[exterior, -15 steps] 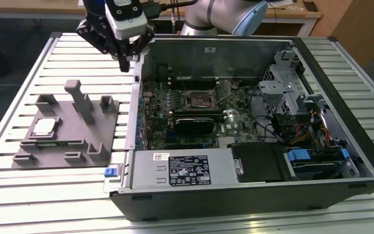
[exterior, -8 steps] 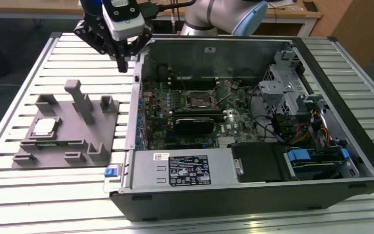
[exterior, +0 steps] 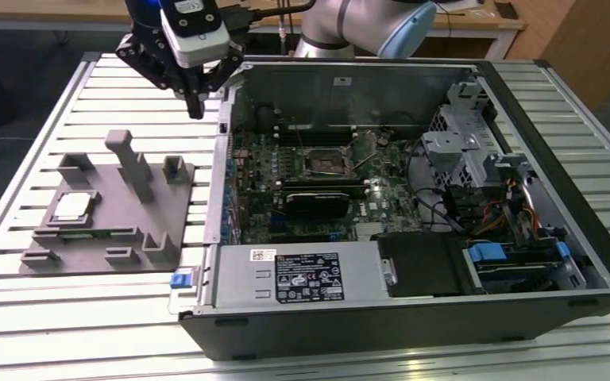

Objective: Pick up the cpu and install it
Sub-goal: 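Reach for the cpu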

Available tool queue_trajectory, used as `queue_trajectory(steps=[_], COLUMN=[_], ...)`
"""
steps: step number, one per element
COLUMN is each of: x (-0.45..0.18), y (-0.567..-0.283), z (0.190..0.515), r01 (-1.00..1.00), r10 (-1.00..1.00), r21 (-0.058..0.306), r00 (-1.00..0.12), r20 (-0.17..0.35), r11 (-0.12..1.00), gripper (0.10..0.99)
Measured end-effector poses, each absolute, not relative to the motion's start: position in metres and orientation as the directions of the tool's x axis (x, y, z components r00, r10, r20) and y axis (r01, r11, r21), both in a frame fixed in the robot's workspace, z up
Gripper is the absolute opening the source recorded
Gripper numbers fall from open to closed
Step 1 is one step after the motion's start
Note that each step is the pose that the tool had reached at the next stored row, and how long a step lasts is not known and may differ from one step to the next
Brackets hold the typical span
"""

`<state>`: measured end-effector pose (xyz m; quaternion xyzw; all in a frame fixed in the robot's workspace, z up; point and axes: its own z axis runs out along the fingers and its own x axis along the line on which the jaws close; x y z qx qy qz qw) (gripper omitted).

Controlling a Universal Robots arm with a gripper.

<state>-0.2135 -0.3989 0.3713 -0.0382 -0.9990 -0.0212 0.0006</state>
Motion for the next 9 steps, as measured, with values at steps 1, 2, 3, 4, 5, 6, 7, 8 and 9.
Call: queue_trajectory(steps=[1,2,3,4,5,6,7,8,9], x=[-0.2142,-0.2148,-0.2155,-0.2161,-0.2167,-0.2173,-0.2180,-0.2186,-0.2192], y=[-0.3989,-0.3989,-0.3989,-0.3989,-0.3989,-0.3989,-0.3989,-0.3989,-0.3989], z=[0.3711,0.3709,0.3707,0.3705,0.3704,0.3702,0.3700,0.3698,0.3696], r01=[0.076,0.076,0.076,0.076,0.076,0.076,0.076,0.076,0.076], r10=[0.076,0.076,0.076,0.076,0.076,0.076,0.076,0.076,0.076], r21=[0.042,0.042,0.042,0.042,0.042,0.042,0.042,0.042,0.042], r00=[-0.997,-0.997,-0.997,-0.997,-0.997,-0.997,-0.997,-0.997,-0.997], r20=[0.003,0.003,0.004,0.004,0.004,0.004,0.005,0.005,0.005], r11=[0.996,0.996,0.996,0.996,0.996,0.996,0.996,0.996,0.996], gripper=[0.106,0.106,0.106,0.106,0.106,0.106,0.106,0.106,0.106])
